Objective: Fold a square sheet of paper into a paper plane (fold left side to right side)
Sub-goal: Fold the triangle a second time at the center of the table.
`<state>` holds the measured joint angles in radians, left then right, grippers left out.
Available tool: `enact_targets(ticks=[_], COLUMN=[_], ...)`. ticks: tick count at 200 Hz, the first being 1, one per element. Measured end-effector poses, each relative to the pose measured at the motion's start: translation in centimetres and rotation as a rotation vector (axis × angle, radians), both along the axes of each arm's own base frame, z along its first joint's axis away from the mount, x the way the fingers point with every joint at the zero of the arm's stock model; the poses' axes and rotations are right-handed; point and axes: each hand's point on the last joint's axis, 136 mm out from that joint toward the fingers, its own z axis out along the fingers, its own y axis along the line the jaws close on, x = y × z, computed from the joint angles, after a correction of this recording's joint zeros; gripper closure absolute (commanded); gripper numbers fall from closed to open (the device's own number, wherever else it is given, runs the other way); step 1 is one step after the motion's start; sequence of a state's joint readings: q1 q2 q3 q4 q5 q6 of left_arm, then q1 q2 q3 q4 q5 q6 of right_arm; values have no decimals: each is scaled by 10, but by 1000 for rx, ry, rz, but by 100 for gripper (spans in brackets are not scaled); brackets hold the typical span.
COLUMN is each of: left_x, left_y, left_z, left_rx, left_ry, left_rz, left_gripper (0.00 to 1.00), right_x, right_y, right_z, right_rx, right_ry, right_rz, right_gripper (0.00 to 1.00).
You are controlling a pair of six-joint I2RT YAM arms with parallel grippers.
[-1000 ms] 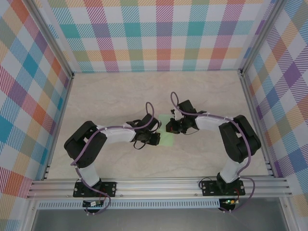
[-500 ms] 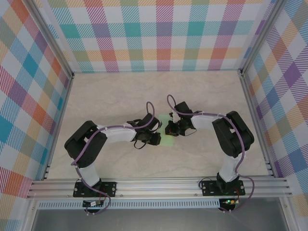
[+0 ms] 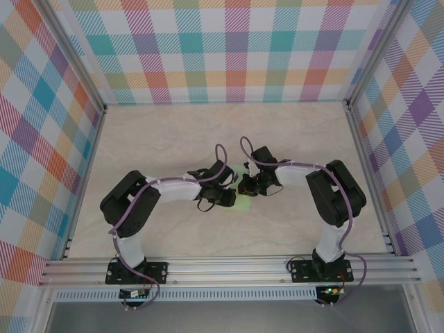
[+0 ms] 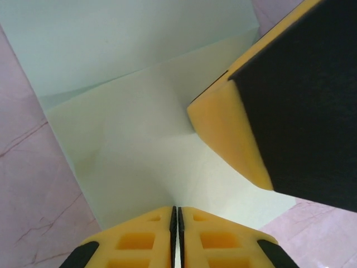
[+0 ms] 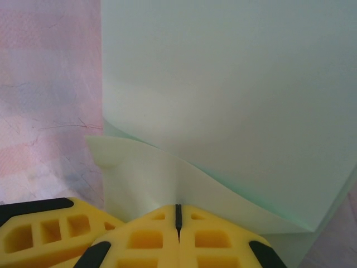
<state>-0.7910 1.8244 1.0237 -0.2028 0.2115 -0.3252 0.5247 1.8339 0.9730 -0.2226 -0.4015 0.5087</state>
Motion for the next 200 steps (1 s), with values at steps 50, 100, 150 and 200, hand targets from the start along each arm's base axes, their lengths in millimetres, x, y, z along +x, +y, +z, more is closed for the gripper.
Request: enact_targets(ticks=[50, 100, 150, 200], left_x=[0, -3, -20, -41], left_y=[1, 5, 21, 45], left_z=[-1, -1, -1, 0], left_rx=[-33, -71, -78, -41], left_ry=[-10, -36, -39, -5], left_rz=[1, 2, 1, 12], left_gripper=[92, 93, 94, 94], right_x=[1, 1, 1, 1], right_y=[-1, -2, -2, -2], right_z=[0, 0, 0, 0], right_rx=[-13, -27, -38, -40], right_ry=[2, 0, 2, 5], right_rz=[-3, 8, 15, 15], right_gripper=[100, 100, 100, 100])
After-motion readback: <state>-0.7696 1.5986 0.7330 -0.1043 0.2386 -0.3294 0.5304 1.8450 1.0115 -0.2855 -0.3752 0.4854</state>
